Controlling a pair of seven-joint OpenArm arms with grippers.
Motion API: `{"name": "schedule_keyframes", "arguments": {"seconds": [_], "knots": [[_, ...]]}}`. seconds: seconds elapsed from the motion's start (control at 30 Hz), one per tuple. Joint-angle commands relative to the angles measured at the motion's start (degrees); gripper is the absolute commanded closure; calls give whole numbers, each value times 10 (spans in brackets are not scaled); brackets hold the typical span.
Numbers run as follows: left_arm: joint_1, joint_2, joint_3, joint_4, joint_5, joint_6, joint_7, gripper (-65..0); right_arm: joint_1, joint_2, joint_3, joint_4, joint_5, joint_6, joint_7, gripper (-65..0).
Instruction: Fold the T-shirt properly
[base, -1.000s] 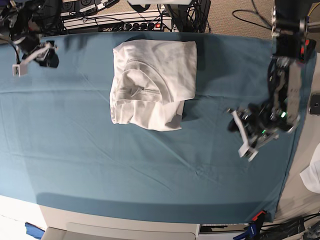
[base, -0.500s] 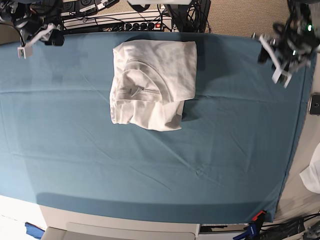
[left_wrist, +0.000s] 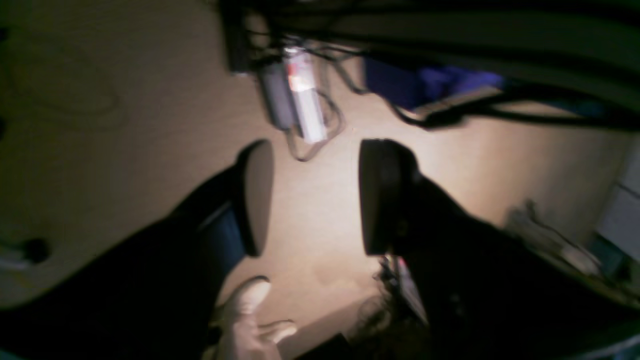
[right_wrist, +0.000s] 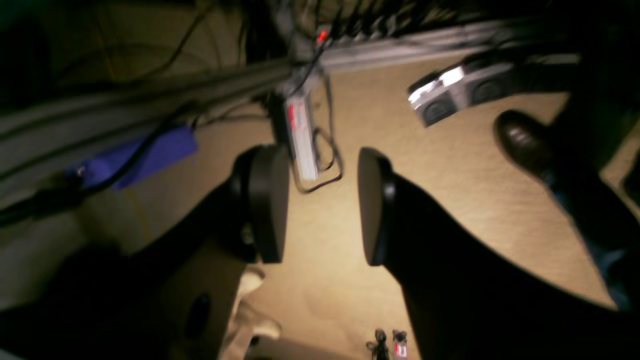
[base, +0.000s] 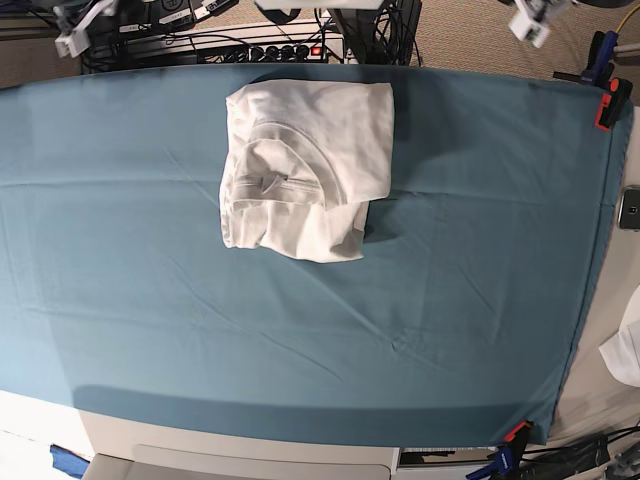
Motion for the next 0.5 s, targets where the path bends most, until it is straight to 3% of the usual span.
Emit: {"name": "schedule_keyframes", "arguments": {"seconds": [0.0,0.17,0.27,0.47], "knots": [[13,-1,14,-6,-3,-9,-14,-283,-10,8,-9,7,7,2,8,-235],[-24,33,111,-126,112,-32,-141,-283,-11,-2,-102,-4,-39,1,47,-234],[-78,49,164,-244,148,-32,-166,-283,-7,-3,-182,-52,-98,2,109,-234],[-221,69,241,-489,152,-32,-173,-283,70,-2,-304,-263,-261,1,263,-234]]}}
